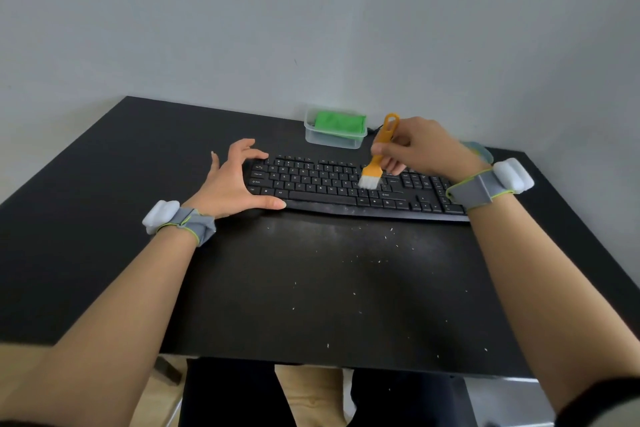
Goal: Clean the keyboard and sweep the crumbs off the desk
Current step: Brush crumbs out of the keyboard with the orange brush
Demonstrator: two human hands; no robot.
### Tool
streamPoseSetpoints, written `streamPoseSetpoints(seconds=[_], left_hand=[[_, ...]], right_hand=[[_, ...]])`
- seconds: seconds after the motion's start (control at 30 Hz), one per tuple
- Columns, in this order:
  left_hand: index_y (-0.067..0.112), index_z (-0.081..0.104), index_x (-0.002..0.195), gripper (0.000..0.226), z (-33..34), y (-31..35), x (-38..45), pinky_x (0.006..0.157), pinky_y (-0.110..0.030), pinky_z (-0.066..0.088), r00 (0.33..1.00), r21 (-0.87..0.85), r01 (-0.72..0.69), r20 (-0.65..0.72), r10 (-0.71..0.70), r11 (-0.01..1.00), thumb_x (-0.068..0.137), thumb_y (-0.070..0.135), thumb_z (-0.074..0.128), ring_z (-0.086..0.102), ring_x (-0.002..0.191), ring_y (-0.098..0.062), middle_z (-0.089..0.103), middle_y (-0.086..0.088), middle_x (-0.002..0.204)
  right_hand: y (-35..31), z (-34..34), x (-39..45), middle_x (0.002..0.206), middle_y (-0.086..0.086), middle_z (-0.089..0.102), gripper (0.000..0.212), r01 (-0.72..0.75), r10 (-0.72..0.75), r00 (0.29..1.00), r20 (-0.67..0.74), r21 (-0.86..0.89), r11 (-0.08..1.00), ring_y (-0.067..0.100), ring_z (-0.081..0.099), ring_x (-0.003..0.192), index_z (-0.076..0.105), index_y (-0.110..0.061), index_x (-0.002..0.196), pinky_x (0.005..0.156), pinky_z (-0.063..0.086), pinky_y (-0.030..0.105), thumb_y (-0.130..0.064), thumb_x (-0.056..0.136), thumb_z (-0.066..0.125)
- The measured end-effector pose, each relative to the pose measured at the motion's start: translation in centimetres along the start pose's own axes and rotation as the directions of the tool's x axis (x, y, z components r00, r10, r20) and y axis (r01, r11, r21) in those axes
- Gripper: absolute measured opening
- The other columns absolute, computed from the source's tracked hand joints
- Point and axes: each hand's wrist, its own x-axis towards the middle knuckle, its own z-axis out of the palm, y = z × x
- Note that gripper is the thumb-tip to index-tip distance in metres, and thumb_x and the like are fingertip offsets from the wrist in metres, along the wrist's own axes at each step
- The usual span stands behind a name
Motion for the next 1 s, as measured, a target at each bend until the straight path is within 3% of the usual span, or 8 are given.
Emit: streamPoseSetpoints(seconds=[0.1, 0.2, 0.37, 0.5, 0.6, 0.8, 0.87, 1.0], left_hand=[[0.021, 0.031, 0.142, 0.124, -0.1, 0.2, -0.1, 0.119, -0.049, -0.016, 1.000, 0.012, 0.002, 0.003, -0.002, 1.000, 0.041, 0.079, 0.072, 0.027, 0.143, -0.007, 0.026, 0.035, 0.130], [0.020, 0.032, 0.142, 0.124, -0.1, 0.2, 0.0, 0.119, -0.050, -0.015, 1.000, 0.015, 0.000, 0.002, 0.000, 1.000, 0.041, 0.080, 0.072, 0.027, 0.142, -0.007, 0.026, 0.029, 0.132], [0.021, 0.032, 0.142, 0.123, 0.0, 0.2, -0.1, 0.119, -0.049, -0.016, 1.000, -0.005, 0.008, 0.016, -0.008, 1.000, 0.042, 0.079, 0.074, 0.022, 0.133, 0.003, 0.026, 0.026, 0.135], [0.019, 0.029, 0.144, 0.121, 0.0, 0.6, -0.2, 0.119, -0.048, -0.016, 1.000, 0.000, 0.026, 0.013, -0.026, 1.000, 0.049, 0.068, 0.085, 0.019, 0.128, 0.005, 0.026, 0.028, 0.131], [0.020, 0.029, 0.145, 0.126, -0.3, 0.6, -0.4, 0.119, -0.047, -0.017, 0.999, 0.006, 0.028, 0.035, -0.028, 1.000, 0.044, 0.075, 0.081, 0.020, 0.128, 0.005, 0.024, 0.038, 0.126], [0.020, 0.028, 0.145, 0.127, -0.2, 0.9, -0.3, 0.119, -0.047, -0.017, 0.999, 0.003, 0.031, 0.043, -0.031, 1.000, 0.043, 0.077, 0.077, 0.022, 0.129, 0.006, 0.023, 0.043, 0.124], [0.020, 0.027, 0.145, 0.128, -0.3, 0.7, -0.4, 0.119, -0.048, -0.017, 0.999, -0.008, 0.031, 0.038, -0.030, 0.999, 0.041, 0.079, 0.073, 0.023, 0.132, 0.006, 0.023, 0.048, 0.122], [0.021, 0.021, 0.146, 0.129, -0.3, 0.4, -0.3, 0.119, -0.049, -0.017, 0.999, -0.032, 0.030, 0.035, -0.029, 0.999, 0.043, 0.078, 0.074, 0.023, 0.131, 0.008, 0.037, 0.032, 0.128]], right_hand=[[1.3, -0.6, -0.1, 0.074, -0.004, 0.074, 0.015, -0.051, 0.058, 0.997, 0.051, -0.137, 0.989, 0.002, 0.070, 0.057, 0.068, -0.015, 0.092, 0.074, 0.058, 0.022, -0.027, 0.098, 0.061], [2.2, -1.7, -0.2, 0.070, -0.002, 0.074, 0.016, -0.102, 0.103, 0.995, -0.004, -0.204, 0.974, 0.002, 0.068, 0.054, 0.066, -0.018, 0.084, 0.078, 0.059, 0.029, -0.027, 0.097, 0.060], [1.0, -0.3, -0.1, 0.074, -0.006, 0.075, 0.017, -0.004, 0.004, 1.000, -0.001, -0.042, 0.999, -0.001, 0.070, 0.059, 0.070, -0.016, 0.096, 0.067, 0.053, 0.011, -0.030, 0.098, 0.061], [1.7, -1.0, -0.3, 0.077, 0.001, 0.075, 0.017, -0.088, 0.106, 0.991, 0.079, -0.203, 0.975, 0.012, 0.072, 0.066, 0.068, -0.014, 0.091, 0.074, 0.059, 0.026, -0.027, 0.098, 0.060], [1.6, -1.8, -0.3, 0.080, 0.010, 0.071, 0.023, -0.143, 0.155, 0.988, 0.004, -0.372, 0.917, 0.028, 0.069, 0.082, 0.065, -0.008, 0.085, 0.085, 0.055, 0.042, -0.028, 0.096, 0.059], [-1.3, 0.2, 0.3, 0.076, 0.002, 0.075, 0.019, -0.020, 0.024, 0.994, -0.104, 0.042, 0.999, 0.016, 0.073, 0.068, 0.068, -0.013, 0.094, 0.078, 0.061, 0.040, -0.030, 0.097, 0.062], [-2.8, 1.8, 0.8, 0.077, 0.002, 0.075, 0.012, 0.049, -0.030, 0.995, -0.095, 0.203, 0.978, 0.013, 0.073, 0.064, 0.066, -0.015, 0.092, 0.074, 0.063, 0.038, -0.026, 0.097, 0.063], [-6.0, 4.8, 2.0, 0.081, 0.011, 0.074, 0.008, 0.161, -0.131, 0.986, -0.100, 0.422, 0.892, 0.021, 0.070, 0.068, 0.069, -0.014, 0.093, 0.069, 0.062, 0.036, -0.017, 0.098, 0.063]])
